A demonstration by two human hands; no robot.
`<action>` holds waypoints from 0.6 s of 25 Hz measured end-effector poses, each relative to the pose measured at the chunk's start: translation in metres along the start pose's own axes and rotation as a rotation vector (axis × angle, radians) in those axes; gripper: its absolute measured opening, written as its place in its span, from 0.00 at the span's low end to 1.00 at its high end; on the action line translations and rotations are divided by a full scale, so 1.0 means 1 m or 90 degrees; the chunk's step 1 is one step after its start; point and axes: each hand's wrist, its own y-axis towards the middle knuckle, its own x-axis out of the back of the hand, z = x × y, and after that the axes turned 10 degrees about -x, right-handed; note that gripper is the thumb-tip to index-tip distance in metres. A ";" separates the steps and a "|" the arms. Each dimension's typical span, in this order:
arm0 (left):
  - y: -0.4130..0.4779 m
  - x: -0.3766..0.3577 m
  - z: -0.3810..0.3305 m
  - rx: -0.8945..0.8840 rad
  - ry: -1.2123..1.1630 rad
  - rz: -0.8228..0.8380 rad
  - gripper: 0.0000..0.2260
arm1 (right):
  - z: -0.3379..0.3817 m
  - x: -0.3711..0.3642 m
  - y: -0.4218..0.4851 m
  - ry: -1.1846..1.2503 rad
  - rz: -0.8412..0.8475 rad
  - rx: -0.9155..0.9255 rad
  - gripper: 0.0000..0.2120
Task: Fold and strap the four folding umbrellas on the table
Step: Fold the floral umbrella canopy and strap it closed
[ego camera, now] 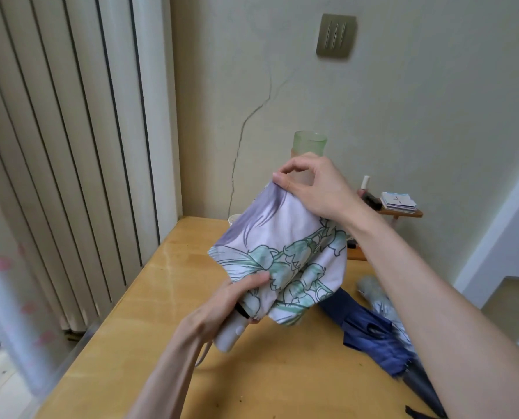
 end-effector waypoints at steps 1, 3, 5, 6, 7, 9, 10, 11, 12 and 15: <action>0.000 0.001 -0.001 0.020 -0.046 -0.007 0.21 | -0.003 0.004 -0.002 -0.031 0.003 -0.018 0.16; 0.002 0.004 -0.001 0.029 -0.080 -0.017 0.22 | -0.011 0.016 -0.012 -0.022 0.089 -0.072 0.30; 0.004 0.005 0.001 0.002 -0.056 -0.025 0.22 | -0.021 0.021 -0.022 -0.021 0.162 -0.117 0.38; 0.003 0.005 0.000 -0.010 -0.029 -0.027 0.23 | -0.026 0.020 -0.025 -0.015 0.174 -0.125 0.39; 0.003 0.004 -0.001 -0.022 0.002 -0.026 0.25 | -0.029 0.018 -0.026 0.009 0.173 -0.135 0.38; 0.001 0.002 -0.005 -0.044 0.072 -0.011 0.26 | -0.030 0.016 -0.026 0.075 0.163 -0.165 0.35; 0.000 0.001 -0.008 -0.053 0.122 0.010 0.24 | -0.029 0.017 -0.025 0.092 0.159 -0.177 0.34; 0.000 0.001 -0.010 -0.063 0.173 0.039 0.19 | -0.028 0.018 -0.025 0.098 0.164 -0.186 0.34; 0.000 -0.001 -0.012 -0.066 0.208 0.062 0.15 | -0.027 0.020 -0.025 0.093 0.175 -0.204 0.33; 0.002 -0.008 -0.011 -0.054 0.219 0.033 0.12 | -0.029 0.021 -0.025 0.080 0.164 -0.263 0.34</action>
